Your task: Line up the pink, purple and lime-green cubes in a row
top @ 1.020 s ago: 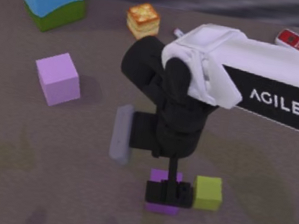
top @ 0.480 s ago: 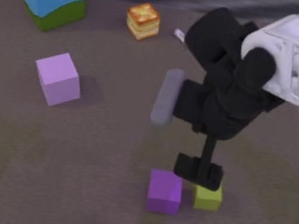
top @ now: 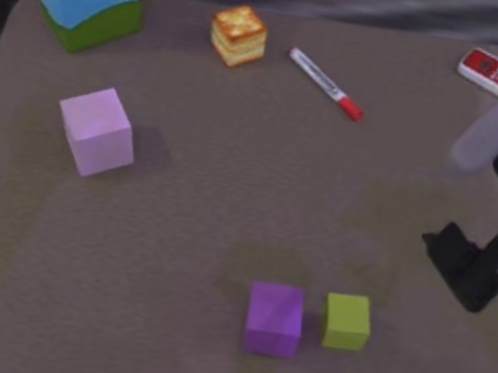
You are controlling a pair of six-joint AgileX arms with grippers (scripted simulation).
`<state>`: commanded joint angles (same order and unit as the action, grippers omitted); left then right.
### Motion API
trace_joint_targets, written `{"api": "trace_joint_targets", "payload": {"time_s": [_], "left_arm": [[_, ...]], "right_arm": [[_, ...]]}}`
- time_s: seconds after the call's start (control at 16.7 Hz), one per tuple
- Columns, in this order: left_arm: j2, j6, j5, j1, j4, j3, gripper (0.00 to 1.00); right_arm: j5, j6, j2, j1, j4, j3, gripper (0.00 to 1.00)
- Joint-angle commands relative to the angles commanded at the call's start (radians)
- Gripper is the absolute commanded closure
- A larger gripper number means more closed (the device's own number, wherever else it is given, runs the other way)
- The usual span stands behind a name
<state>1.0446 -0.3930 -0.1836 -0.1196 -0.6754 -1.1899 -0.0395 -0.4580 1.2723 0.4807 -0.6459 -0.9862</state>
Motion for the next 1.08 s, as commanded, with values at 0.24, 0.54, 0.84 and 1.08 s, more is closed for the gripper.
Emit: {"api": "trace_joint_targets", "payload": {"time_s": [0.24,0.54,0.84,1.08], "left_arm": [[0.407,-0.142,-0.003,-0.035,-0.237,-0.353,0.0],[0.842,-0.289,0.038,-0.061,-0.461,-0.65,0.0],[1.162,-0.399,0.11,-0.068,-0.591,-0.858,0.0],[1.311,-0.453,0.161,-0.066,-0.636,-0.934,0.0]], "right_arm": [[0.0,0.117,-0.339,-0.132,0.169,0.265,0.0],[0.009,0.256,-0.744,-0.28,0.365,0.574,0.0],[0.024,0.374,-1.07,-0.395,0.528,0.822,0.0],[0.035,0.437,-1.226,-0.452,0.616,0.947,0.0]]}}
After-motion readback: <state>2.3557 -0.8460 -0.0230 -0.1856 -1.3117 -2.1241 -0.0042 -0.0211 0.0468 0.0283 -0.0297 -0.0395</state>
